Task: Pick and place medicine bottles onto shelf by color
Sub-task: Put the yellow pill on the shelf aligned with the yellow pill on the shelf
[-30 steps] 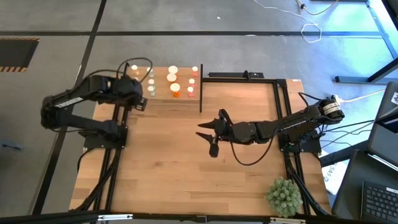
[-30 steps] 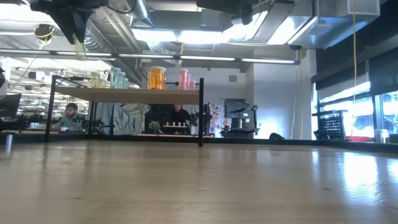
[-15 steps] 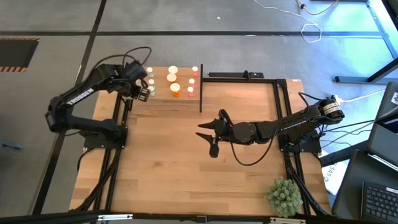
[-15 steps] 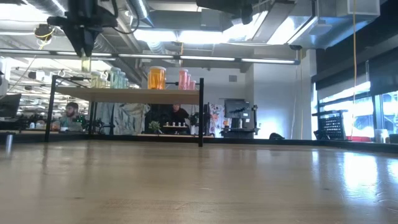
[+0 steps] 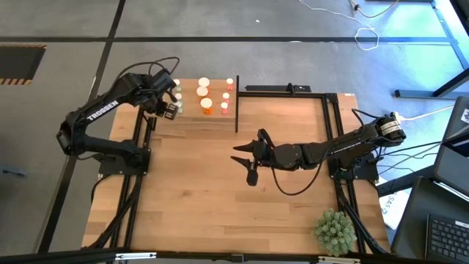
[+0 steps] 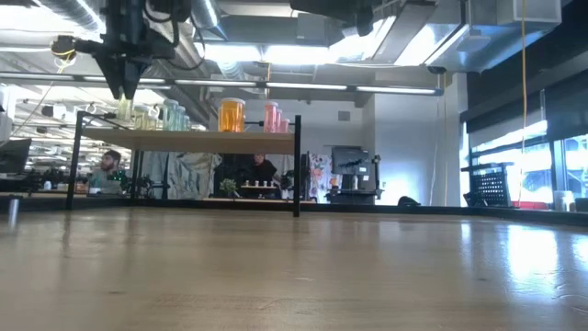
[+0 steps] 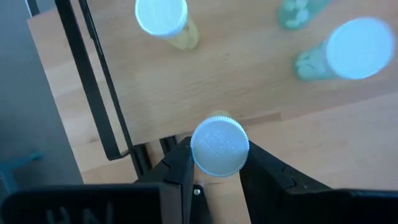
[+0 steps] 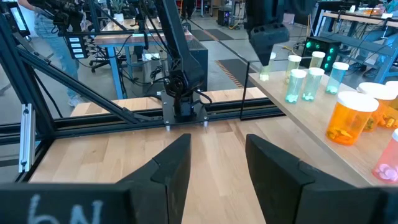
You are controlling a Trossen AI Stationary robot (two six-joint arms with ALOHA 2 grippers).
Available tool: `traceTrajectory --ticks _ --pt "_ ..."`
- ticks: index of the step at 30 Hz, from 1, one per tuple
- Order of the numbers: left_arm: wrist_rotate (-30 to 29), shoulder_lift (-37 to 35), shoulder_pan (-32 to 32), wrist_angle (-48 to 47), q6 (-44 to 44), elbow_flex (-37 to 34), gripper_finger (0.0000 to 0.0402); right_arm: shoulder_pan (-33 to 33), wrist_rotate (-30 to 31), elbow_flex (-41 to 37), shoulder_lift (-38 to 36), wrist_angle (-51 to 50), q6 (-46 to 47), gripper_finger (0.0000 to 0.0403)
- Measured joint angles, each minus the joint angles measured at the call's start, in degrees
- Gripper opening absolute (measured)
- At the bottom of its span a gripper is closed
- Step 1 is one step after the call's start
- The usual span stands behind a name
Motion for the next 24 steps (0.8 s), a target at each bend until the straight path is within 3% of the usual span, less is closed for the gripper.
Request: traceTrajectory --ticks 9,24 --pt "-1.4 -0.1 0.0 4.4 1.4 -1.7 0.0092 0.0 0.0 0.0 0.0 0.0 -0.1 0.0156" --pt "-1.2 0.4 1.2 3.1 2.9 -1.8 0.0092 0.0 0.0 0.0 0.0 0.0 0.0 0.0156"
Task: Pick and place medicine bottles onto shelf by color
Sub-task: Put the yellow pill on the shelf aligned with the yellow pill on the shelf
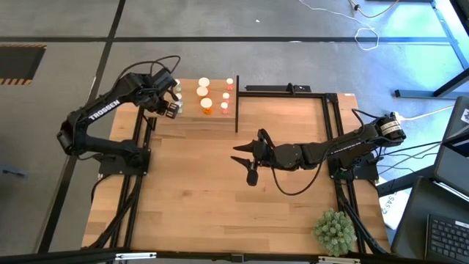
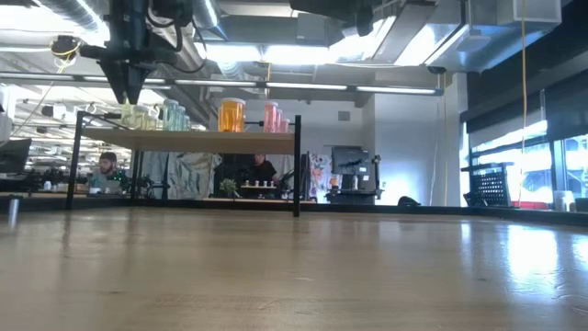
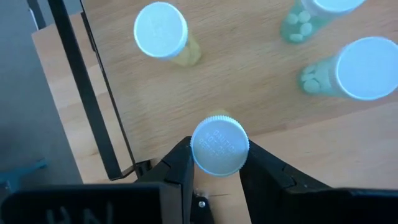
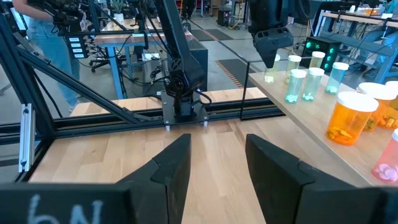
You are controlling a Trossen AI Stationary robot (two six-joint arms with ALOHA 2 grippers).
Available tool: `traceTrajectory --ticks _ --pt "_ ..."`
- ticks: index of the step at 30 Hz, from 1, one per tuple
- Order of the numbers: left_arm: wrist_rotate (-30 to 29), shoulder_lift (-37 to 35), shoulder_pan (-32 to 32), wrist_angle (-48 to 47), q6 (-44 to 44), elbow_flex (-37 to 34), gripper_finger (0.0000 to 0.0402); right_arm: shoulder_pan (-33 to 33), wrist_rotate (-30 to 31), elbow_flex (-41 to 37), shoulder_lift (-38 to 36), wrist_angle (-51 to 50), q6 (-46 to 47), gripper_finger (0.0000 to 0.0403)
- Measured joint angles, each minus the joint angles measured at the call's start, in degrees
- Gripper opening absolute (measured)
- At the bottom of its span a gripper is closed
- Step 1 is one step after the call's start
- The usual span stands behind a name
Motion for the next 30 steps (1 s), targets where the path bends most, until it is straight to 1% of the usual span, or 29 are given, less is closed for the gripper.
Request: traceTrajectory --ticks 15,19,30 --pt "0.1 0.6 0.0 0.2 -0.2 0.0 0.0092 0.0 0.0 0.0 0.0 0.0 0.0 0.0156" --pt "0.1 1.3 0.0 -0.8 -1.2 0.0 0.0092 0.0 0.0 0.0 0.0 0.0 0.0 0.0156" --pt "-0.1 2.9 0.0 0.0 -1.5 0.0 0.0092 0.0 0.0 0.0 0.0 0.0 0.0 0.0156"
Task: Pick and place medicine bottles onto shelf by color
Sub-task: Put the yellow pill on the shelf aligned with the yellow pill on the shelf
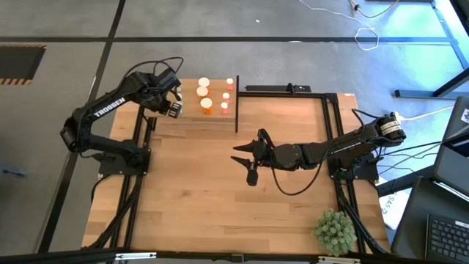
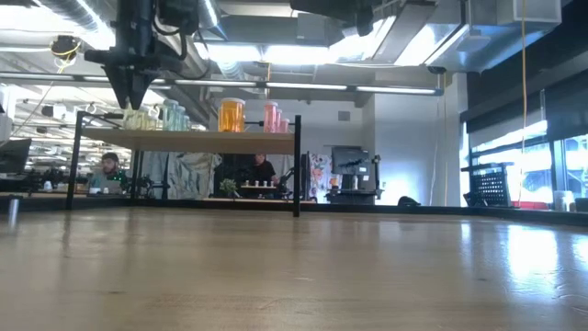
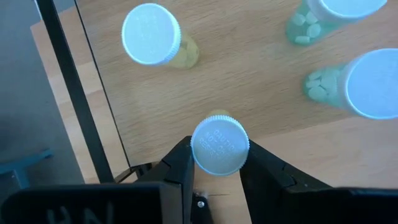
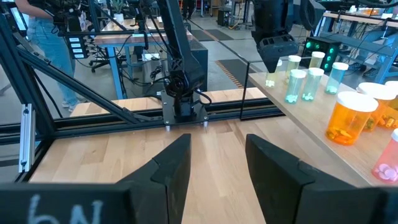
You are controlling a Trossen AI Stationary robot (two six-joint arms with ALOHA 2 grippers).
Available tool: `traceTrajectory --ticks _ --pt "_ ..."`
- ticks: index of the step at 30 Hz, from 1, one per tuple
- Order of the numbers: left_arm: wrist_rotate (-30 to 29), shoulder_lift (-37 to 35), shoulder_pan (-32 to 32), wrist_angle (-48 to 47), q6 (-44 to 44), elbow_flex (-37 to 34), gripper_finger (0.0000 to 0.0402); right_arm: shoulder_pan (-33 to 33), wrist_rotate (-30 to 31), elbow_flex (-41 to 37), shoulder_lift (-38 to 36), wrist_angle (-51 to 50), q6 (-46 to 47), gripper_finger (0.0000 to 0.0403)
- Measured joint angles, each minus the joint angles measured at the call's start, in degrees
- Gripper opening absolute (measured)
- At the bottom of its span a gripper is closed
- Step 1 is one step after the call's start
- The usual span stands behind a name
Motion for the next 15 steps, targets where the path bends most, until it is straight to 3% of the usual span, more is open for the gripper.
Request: traceTrajectory --ticks 15 --pt "0.0 0.8 0.0 -0.9 -1.5 0.1 0.0102 0.0 0.0 0.0 0.0 0.4 0.0 0.0156"
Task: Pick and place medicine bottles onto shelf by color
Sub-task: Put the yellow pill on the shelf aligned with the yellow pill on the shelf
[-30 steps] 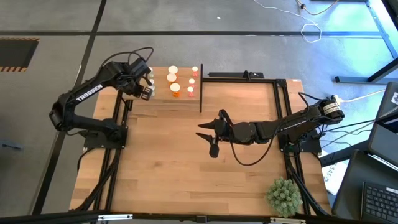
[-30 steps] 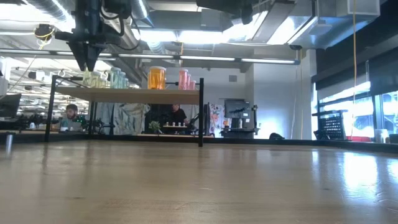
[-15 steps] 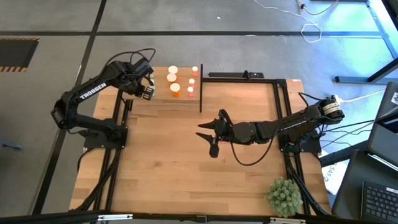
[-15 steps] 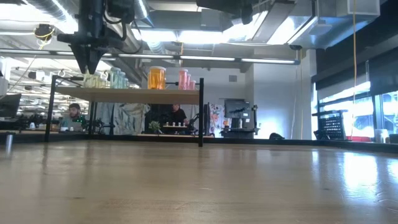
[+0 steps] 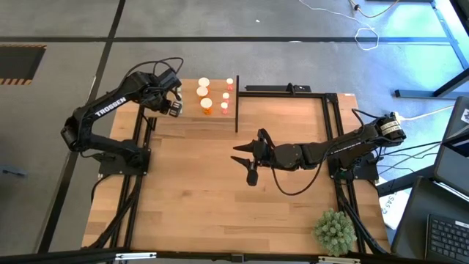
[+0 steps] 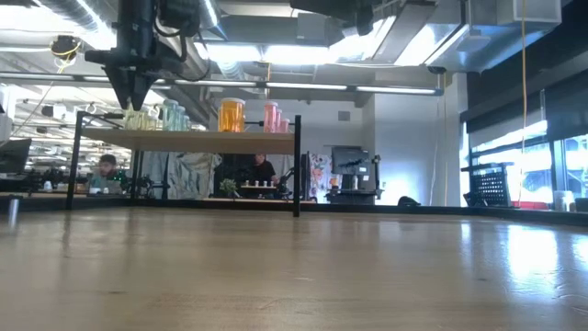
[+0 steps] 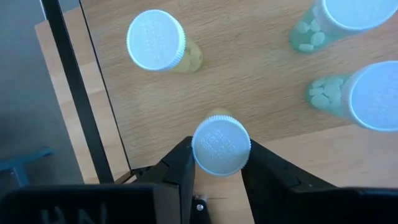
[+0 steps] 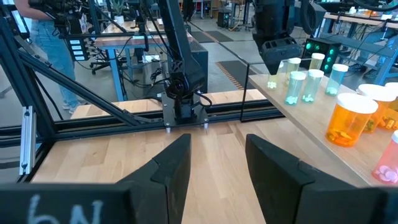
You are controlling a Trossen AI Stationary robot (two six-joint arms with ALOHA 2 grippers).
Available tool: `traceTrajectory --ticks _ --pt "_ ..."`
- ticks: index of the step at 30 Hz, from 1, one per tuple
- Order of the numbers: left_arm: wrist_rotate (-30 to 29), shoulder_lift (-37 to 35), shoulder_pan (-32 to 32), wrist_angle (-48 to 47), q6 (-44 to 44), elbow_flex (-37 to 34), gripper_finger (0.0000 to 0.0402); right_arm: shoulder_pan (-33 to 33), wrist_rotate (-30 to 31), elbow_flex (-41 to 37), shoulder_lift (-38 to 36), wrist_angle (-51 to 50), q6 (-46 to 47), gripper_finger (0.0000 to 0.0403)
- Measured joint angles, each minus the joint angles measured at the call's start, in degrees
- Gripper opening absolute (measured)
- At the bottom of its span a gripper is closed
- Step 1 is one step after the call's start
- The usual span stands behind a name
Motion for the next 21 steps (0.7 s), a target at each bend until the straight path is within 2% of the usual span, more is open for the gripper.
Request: traceTrajectory --ticks 8,21 --pt "0.5 0.2 0.0 -0.6 0.2 -0.2 0.0129 0.0 0.0 0.0 0.0 0.0 0.0 0.0156" --pt "-0.4 0.1 0.0 0.5 0.4 -0.2 0.0129 0.0 0.0 0.0 0.0 0.0 0.0 0.0156"
